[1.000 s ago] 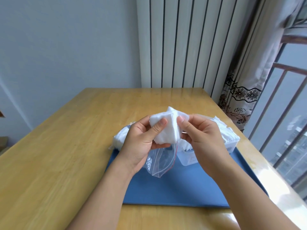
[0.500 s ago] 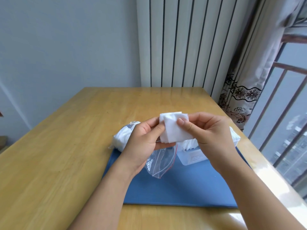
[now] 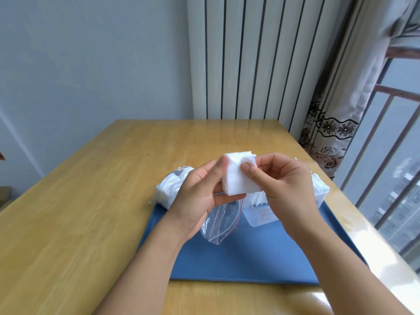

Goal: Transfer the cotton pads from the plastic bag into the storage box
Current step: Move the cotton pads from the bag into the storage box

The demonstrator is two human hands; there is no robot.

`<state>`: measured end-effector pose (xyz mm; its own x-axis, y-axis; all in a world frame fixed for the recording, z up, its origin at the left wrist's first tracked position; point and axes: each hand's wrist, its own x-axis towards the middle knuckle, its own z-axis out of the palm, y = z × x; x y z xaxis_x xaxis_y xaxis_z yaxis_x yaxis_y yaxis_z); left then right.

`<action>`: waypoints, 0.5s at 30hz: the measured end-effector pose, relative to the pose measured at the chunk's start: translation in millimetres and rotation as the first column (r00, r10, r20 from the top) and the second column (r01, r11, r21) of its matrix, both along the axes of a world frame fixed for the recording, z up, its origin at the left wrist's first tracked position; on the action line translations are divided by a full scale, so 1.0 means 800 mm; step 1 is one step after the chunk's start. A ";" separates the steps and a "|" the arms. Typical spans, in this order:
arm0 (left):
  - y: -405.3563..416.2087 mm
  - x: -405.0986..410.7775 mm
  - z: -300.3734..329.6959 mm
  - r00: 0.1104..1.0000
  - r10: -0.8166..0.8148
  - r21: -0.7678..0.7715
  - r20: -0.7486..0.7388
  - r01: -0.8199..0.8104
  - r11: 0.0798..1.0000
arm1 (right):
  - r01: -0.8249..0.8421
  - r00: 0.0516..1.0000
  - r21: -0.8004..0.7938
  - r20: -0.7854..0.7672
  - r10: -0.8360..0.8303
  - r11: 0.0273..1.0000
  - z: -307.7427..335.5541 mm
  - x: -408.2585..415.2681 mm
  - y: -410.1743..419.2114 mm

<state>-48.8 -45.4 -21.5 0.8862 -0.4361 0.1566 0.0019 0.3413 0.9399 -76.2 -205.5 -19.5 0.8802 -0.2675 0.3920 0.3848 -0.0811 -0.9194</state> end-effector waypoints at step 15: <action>-0.029 -0.022 -0.013 0.970 -0.147 0.119 0.192 0.126 0.985 | -0.152 0.987 -0.137 -0.078 0.143 0.979 -0.013 -0.005 0.019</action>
<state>-66.6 -68.2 -31.6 0.7728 -0.5741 0.2705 -0.1493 0.2498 0.9567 -80.0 -190.0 -30.0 0.9316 -0.0785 0.3549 0.3396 -0.1597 -0.9269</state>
